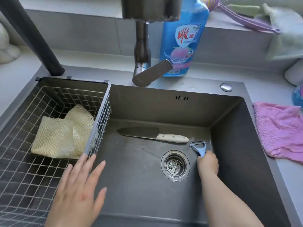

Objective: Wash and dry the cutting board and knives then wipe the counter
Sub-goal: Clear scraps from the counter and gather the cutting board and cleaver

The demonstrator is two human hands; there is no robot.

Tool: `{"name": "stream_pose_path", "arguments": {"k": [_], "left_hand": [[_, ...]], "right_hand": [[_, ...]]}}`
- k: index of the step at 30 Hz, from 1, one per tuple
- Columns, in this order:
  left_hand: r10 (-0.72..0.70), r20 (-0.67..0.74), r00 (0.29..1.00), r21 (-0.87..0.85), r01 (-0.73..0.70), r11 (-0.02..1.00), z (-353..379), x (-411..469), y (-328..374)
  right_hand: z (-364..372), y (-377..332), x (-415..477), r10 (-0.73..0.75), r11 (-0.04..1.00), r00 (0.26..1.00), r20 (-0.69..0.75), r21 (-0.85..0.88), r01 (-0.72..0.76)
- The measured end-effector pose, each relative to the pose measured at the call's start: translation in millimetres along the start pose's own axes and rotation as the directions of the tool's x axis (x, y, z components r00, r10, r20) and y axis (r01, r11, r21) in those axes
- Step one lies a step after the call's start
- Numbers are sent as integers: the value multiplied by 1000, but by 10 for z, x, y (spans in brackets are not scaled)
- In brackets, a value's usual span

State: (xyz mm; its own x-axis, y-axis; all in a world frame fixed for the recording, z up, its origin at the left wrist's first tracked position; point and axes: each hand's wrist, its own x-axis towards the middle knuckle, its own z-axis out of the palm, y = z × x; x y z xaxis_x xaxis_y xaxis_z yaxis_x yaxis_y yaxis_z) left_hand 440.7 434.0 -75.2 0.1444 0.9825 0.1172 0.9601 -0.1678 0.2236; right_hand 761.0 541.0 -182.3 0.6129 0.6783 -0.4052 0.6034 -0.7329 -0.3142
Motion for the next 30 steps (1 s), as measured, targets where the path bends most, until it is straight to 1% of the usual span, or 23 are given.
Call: {"name": "stream_pose_path", "arguments": {"k": [3,7,11,15,17,20,23,25,27,30], "left_hand": [[-4,-5,1000,17,4,1000,12,7,-6],[1,-15,1000,26,-1,1000,6,3,-14],[4,-45,999,0,-4,1000,30,9,-23],[6,-82,997,-42,-9,999,32,-17,-27],[0,-107,994,-121,-13,993,5,-43,-58],[-20,-108,994,-229,-5,973,-96,-162,-158],[-10,-161,987,-283,-37,958,-230,-388,-341],[-27,-178,984,-271,-23,962,-394,-565,-500],[-87,-207,974,-282,26,959,-602,-750,-669],[-238,-275,932,-337,138,931,-983,-1087,-966]], "right_hand": [[17,-58,41,7,1000,999,-31,-26,-8],[12,-26,-9,15,999,999,-28,-35,-16],[-84,11,-54,1,1000,1000,-28,-28,-2],[-237,-21,-164,-4,1000,1000,-2,20,4],[-327,-97,-253,-23,993,1000,21,115,20],[-444,-281,-445,-107,963,993,51,253,91],[-538,-480,-756,-206,870,974,98,475,137],[-604,-645,-1067,-279,803,951,132,575,156],[-649,-841,-1417,-374,753,913,162,628,197],[-611,-1191,-2021,-498,697,832,244,684,217]]}}
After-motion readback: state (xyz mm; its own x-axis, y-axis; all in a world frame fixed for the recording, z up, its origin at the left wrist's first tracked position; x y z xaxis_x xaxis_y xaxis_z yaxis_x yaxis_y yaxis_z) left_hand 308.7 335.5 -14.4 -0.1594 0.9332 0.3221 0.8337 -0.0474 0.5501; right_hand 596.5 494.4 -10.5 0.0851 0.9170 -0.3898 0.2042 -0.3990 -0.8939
